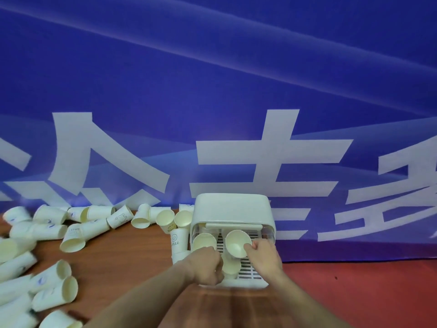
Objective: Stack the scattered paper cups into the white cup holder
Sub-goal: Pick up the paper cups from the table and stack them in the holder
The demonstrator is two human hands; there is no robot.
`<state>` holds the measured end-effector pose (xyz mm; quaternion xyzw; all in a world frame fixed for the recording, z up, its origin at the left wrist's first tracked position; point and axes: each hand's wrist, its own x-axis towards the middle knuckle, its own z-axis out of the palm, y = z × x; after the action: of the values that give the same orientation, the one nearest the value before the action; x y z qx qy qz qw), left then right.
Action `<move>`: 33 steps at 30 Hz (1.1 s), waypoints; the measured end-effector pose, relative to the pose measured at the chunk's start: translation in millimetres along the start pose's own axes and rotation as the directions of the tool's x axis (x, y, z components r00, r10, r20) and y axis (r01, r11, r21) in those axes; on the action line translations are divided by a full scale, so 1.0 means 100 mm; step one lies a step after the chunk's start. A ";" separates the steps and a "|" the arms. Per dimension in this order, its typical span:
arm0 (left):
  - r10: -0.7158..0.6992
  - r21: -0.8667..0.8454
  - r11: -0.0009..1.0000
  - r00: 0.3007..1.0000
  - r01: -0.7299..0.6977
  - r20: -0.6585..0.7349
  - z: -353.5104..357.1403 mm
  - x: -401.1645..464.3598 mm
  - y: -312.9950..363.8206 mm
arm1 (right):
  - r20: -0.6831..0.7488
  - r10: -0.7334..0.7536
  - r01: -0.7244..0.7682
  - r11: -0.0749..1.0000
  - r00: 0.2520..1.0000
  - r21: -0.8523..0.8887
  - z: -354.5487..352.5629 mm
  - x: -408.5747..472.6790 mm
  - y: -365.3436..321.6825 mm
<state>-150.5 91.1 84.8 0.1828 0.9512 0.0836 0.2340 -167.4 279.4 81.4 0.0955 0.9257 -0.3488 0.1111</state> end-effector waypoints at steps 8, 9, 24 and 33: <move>-0.067 0.022 0.998 0.993 0.065 0.096 0.16 -0.30 -0.38 | 0.068 0.062 -0.055 0.994 0.996 -0.091 0.24 0.05 0.05; -0.079 0.038 0.996 0.992 0.075 0.101 0.19 -0.33 -0.42 | 0.071 0.074 -0.066 0.992 0.995 -0.103 0.27 0.06 0.06; -0.218 0.072 0.975 0.963 0.209 0.156 0.23 -0.72 -0.94 | 0.117 0.124 -0.087 0.956 0.985 -0.280 0.51 0.06 -0.02; -0.294 0.099 0.950 0.955 0.297 -0.044 -0.50 -0.88 -1.28 | 0.086 -0.262 0.274 0.874 0.961 -0.402 0.41 -0.24 -1.13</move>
<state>-141.6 -64.1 133.6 0.0490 0.9742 0.0002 0.2205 -167.3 166.3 128.8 -0.0640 0.9807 -0.1600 0.0927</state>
